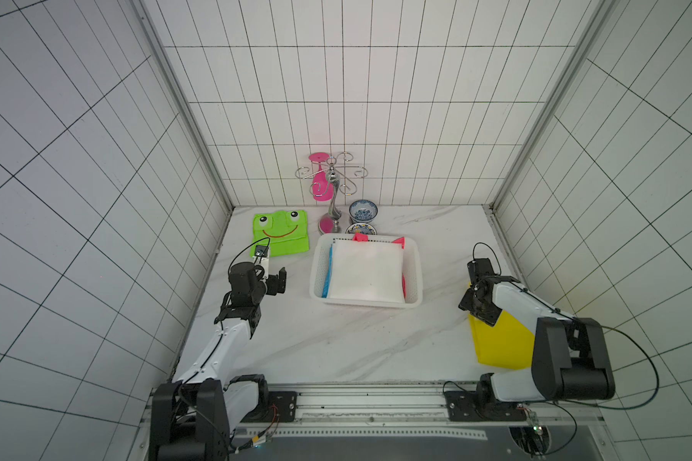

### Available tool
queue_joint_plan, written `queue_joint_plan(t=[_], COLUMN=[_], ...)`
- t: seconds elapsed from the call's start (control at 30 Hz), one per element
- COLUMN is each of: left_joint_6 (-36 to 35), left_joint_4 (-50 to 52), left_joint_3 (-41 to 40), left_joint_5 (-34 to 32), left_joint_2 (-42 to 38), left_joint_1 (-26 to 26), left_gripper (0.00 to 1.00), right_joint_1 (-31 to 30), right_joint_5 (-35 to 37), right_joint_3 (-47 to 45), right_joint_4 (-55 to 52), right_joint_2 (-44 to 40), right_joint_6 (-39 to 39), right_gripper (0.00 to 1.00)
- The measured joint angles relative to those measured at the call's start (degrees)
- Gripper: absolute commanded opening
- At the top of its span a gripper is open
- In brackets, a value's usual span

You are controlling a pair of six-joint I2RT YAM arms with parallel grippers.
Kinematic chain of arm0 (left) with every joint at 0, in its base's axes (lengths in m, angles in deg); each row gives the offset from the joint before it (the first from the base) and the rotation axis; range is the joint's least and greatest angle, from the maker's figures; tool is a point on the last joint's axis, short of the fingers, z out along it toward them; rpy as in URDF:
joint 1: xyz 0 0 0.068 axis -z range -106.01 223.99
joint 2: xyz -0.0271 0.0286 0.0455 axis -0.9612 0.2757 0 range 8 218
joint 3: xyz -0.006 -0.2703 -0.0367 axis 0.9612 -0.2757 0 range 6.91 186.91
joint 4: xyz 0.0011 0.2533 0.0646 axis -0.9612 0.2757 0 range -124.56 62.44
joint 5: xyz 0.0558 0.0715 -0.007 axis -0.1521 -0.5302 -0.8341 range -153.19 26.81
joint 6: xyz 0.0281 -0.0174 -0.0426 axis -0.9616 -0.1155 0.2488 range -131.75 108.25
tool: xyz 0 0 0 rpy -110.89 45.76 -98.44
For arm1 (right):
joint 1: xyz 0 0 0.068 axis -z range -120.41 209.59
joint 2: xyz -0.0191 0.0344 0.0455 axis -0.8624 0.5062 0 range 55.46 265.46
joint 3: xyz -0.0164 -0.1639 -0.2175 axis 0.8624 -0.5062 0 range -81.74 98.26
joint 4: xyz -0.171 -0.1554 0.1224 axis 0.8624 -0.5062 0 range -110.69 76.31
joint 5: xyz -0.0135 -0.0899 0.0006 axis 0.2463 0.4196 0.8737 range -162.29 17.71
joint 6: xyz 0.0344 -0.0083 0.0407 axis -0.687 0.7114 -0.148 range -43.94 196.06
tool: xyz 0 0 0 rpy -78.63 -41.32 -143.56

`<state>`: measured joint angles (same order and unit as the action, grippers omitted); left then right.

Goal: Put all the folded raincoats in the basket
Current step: Move the raincoat to the center of the board.

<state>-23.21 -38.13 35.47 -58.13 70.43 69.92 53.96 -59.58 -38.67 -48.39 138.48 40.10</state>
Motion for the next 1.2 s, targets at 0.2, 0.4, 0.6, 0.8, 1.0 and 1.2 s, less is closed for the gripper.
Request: queue_joint_plan(t=[0.2, 0.4, 0.6, 0.8, 1.0, 1.2], left_joint_6=[-0.1, -0.1, -0.2, -0.2, -0.2, -0.8], left_joint_4=[0.0, 0.1, 0.4, 0.7, 0.8, 1.3], left_joint_3=[0.0, 0.0, 0.0, 0.1, 0.1, 0.4], left_joint_5=[0.5, 0.8, 1.0, 1.1, 1.5, 2.7], left_joint_2=[0.0, 0.0, 0.0, 0.0, 0.0, 0.3], left_joint_1=[0.0, 0.0, 0.0, 0.0, 0.0, 0.0], left_gripper=[0.98, 0.98, 0.98, 0.98, 0.98, 0.98], right_joint_1=[1.3, 2.5, 1.5, -2.6, -2.8, -2.8], right_joint_5=[0.0, -1.5, -9.2, -13.9, -16.2, -18.1], right_joint_3=[1.4, 1.9, 4.0, 4.9, 4.1, 0.9], right_joint_4=[1.1, 2.4, 5.3, 6.8, 7.1, 7.0], right_joint_2=[4.0, 4.3, 5.6, 6.1, 4.7, -4.5], right_joint_6=[0.9, 3.0, 7.7, 10.1, 11.1, 12.5], right_gripper=[0.29, 0.23, 0.25, 0.00, 0.00, 0.00])
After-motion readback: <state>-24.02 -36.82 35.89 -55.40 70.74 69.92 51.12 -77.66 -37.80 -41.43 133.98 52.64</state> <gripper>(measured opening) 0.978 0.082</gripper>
